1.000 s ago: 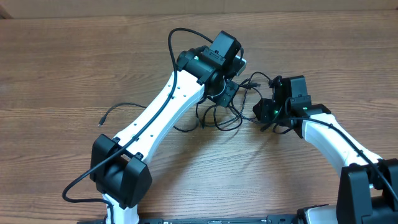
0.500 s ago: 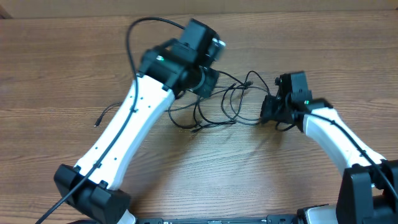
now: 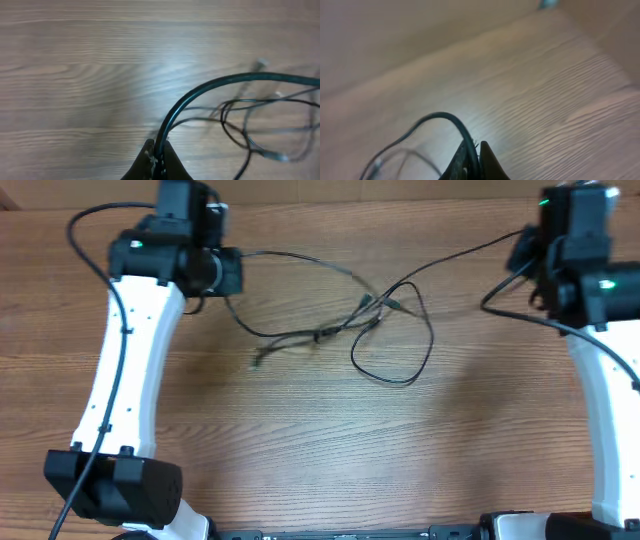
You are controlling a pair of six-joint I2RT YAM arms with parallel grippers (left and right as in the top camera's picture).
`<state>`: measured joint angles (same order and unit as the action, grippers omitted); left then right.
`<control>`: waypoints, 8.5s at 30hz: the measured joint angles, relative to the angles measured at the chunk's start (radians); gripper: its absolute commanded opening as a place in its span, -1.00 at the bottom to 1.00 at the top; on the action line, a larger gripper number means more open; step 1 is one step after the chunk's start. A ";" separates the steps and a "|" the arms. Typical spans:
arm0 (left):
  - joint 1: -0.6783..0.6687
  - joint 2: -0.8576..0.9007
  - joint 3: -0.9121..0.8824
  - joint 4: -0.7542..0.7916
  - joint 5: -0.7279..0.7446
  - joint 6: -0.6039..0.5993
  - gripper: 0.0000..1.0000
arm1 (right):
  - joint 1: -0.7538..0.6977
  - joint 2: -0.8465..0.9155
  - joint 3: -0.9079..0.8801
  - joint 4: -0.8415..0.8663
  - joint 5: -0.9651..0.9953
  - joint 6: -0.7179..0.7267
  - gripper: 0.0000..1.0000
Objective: Untangle cables
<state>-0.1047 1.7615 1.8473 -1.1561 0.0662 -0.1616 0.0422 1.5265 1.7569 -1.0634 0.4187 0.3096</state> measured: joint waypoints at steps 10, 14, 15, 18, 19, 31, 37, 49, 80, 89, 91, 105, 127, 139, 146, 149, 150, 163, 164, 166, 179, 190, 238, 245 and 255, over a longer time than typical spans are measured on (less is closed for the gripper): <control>0.114 0.000 0.000 0.005 0.063 -0.060 -0.92 | -0.213 0.000 0.161 0.008 0.027 -0.001 -0.93; 0.097 0.000 0.000 0.005 0.171 -0.060 -0.91 | -0.278 -0.002 0.168 0.041 0.005 0.000 -0.93; 0.089 0.000 0.000 0.003 0.188 -0.057 -0.92 | -0.291 -0.002 0.168 0.065 -0.001 0.000 -0.93; 0.051 0.000 0.000 0.003 0.220 -0.053 -0.91 | -0.336 -0.002 0.173 0.144 -0.026 0.000 -0.93; 0.042 0.000 0.000 0.003 0.227 -0.052 -0.92 | -0.345 -0.002 0.175 0.167 -0.032 0.000 -0.93; -0.090 0.000 0.000 0.003 0.242 -0.049 -0.92 | -0.393 -0.042 0.313 0.285 -0.019 -0.080 -0.93; -0.157 0.000 0.000 0.003 0.217 -0.049 -0.91 | -0.401 -0.024 0.316 0.157 0.161 -0.109 -0.93; -0.213 0.000 0.000 -0.008 0.176 -0.049 -0.92 | -0.478 0.230 0.251 -0.093 0.112 -0.082 -0.88; -0.219 0.000 0.000 0.035 0.158 0.003 -0.92 | -0.325 0.319 0.226 -0.333 -0.794 -0.242 1.00; -0.221 0.000 0.000 0.017 -0.080 -0.075 -0.92 | -0.077 0.319 -0.082 -0.158 -0.815 -0.056 0.95; -0.221 0.000 0.000 0.016 -0.098 -0.084 -0.92 | -0.037 0.319 -0.150 -0.108 -0.815 -0.007 0.93; -0.221 0.000 0.000 -0.005 -0.116 -0.121 -0.92 | 0.229 0.319 -0.476 0.349 -0.813 0.423 0.68; -0.221 0.000 0.000 -0.026 -0.116 -0.121 -0.92 | 0.358 0.327 -0.640 0.685 -0.504 0.830 -0.35; -0.221 0.000 0.000 -0.026 -0.116 -0.121 -0.92 | 0.358 0.332 -0.641 0.745 -0.489 0.753 -0.92; -0.221 0.000 0.000 -0.036 -0.116 -0.121 -0.92 | 0.323 0.332 -0.561 0.571 -0.489 0.473 -0.93; -0.221 0.000 0.000 -0.038 -0.116 -0.121 -0.92 | 0.268 0.330 -0.409 0.397 -0.489 0.348 -0.93; -0.221 0.000 0.000 -0.039 -0.116 -0.121 -0.92 | 0.247 0.328 -0.348 0.326 -0.489 0.311 -0.93; -0.221 0.000 -0.001 -0.032 -0.117 -0.121 -0.92 | -0.034 0.260 0.486 -0.143 -0.481 0.010 -0.93; -0.221 0.000 -0.001 -0.032 -0.117 -0.121 -0.92 | -0.048 0.255 0.505 -0.150 -0.482 0.005 -0.93; -0.221 0.000 -0.001 -0.026 -0.119 -0.122 -0.92 | -0.092 0.243 0.537 -0.157 -0.482 -0.005 -0.93; -0.221 0.000 -0.001 -0.024 -0.120 -0.132 -0.92 | -0.354 0.308 0.541 -0.315 -0.297 -0.022 -0.93; -0.221 0.000 -0.001 0.005 -0.103 -0.133 -0.92 | -0.591 0.390 0.525 -0.325 -0.278 0.013 -0.90; -0.005 -0.084 -0.002 -0.052 -0.164 -0.305 0.14 | 0.332 0.431 -0.185 0.003 -0.880 0.265 1.00; -0.005 -0.084 -0.002 -0.056 -0.160 -0.308 0.13 | 0.413 0.432 -0.318 0.324 -0.916 0.610 1.00; -0.005 -0.084 -0.002 -0.070 -0.153 -0.308 0.13 | 0.466 0.433 -0.368 0.408 -0.742 0.944 0.87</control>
<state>-0.1097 1.6775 1.8454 -1.2263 -0.0864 -0.4694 0.5083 1.9591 1.3891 -0.6552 -0.3229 1.2537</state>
